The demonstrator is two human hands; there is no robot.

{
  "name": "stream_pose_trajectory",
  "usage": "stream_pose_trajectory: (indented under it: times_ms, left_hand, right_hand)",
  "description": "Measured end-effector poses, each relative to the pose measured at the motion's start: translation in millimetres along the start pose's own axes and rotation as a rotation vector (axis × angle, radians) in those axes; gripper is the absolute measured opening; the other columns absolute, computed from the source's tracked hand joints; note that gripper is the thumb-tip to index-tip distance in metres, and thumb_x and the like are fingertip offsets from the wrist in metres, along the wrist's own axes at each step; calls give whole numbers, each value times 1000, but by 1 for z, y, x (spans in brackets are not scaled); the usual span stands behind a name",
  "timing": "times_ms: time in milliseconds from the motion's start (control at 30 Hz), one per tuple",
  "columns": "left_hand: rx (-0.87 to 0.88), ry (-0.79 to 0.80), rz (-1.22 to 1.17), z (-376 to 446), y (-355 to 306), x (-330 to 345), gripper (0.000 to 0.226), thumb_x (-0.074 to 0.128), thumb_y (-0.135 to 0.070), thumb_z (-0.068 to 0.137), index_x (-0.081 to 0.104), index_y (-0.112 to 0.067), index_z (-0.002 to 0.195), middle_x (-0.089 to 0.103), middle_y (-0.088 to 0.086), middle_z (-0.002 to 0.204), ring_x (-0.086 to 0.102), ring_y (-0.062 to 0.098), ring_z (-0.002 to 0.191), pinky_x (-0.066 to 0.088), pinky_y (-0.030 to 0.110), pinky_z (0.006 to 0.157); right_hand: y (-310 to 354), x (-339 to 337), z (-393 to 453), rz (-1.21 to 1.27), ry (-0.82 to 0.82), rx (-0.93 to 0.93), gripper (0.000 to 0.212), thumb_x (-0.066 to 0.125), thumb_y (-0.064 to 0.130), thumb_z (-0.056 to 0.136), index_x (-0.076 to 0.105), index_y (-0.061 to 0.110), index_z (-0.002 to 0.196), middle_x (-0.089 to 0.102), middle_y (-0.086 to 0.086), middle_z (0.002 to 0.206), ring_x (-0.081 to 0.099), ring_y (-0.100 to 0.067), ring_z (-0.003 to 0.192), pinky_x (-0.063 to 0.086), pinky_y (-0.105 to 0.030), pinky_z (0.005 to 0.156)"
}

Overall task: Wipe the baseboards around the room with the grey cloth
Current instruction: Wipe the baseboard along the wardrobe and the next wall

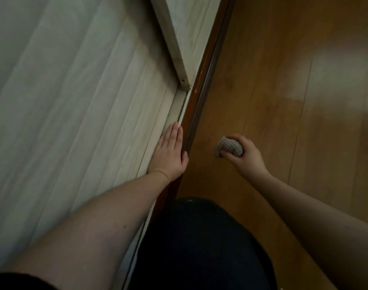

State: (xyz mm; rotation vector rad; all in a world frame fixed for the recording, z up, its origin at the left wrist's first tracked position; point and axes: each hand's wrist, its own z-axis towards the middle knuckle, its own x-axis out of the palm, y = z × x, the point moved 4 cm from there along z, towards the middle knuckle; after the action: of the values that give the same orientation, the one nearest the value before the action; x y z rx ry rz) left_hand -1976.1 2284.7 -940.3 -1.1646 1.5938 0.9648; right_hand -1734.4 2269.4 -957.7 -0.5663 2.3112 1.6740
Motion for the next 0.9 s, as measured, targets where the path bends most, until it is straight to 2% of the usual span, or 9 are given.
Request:
stream_pose_trajectory:
  times_ms: [67,167,267,367,467,633,767,900]
  left_hand:
    - [-27,-28,14,0,3,-3,77,22,-48,99,-13,-9,155,-17,11,165,-16,22,152,-4,38,123]
    - [-37,-38,9,2,2,-7,76,22,-46,100,-15,-8,154,-18,12,164,-16,22,151,-6,37,122]
    - [-17,-48,5,1,-3,-10,75,20,-46,100,-14,-7,155,-18,12,164,-16,23,151,-6,38,122]
    - [-4,-45,30,-2,0,-6,77,18,-50,99,-13,-7,155,-19,12,164,-17,23,151,-5,38,123]
    - [-1,-8,81,1,1,-4,80,15,-52,99,-21,-5,152,-27,14,161,-23,25,150,-3,41,124]
    - [67,83,97,1,0,-11,81,18,-49,101,-21,-1,152,-32,18,159,-28,27,148,1,44,125]
    - [75,27,86,1,3,-11,78,16,-48,100,-17,-2,153,-24,18,162,-22,27,150,2,44,125]
    - [81,-41,53,5,-1,-5,77,16,-47,97,-8,-2,155,-12,18,164,-13,27,152,6,43,125]
  right_hand:
    - [18,-11,-2,14,-16,9,40,76,35,84,55,41,118,56,11,111,56,-4,99,44,-18,78]
    - [32,-30,-18,-3,-123,23,38,77,37,82,55,45,112,54,16,107,55,0,95,42,-15,74]
    - [29,-28,-31,-9,-171,41,39,77,37,81,56,43,114,51,18,106,53,3,94,39,-12,72]
    - [20,-9,-14,7,-137,37,44,80,39,79,53,42,114,50,17,106,50,5,92,36,-9,71]
    - [11,7,13,45,-126,35,49,83,39,76,53,38,114,50,13,106,46,4,89,33,-7,70]
    - [1,31,25,36,-70,-2,43,80,32,79,53,39,112,45,17,102,49,1,88,35,-8,71]
    - [-11,56,34,57,20,-1,42,73,25,87,52,41,120,41,19,108,50,-3,100,37,-11,78]
    - [-31,84,36,47,74,0,47,68,22,90,47,48,123,37,20,113,47,-3,106,32,-8,81]
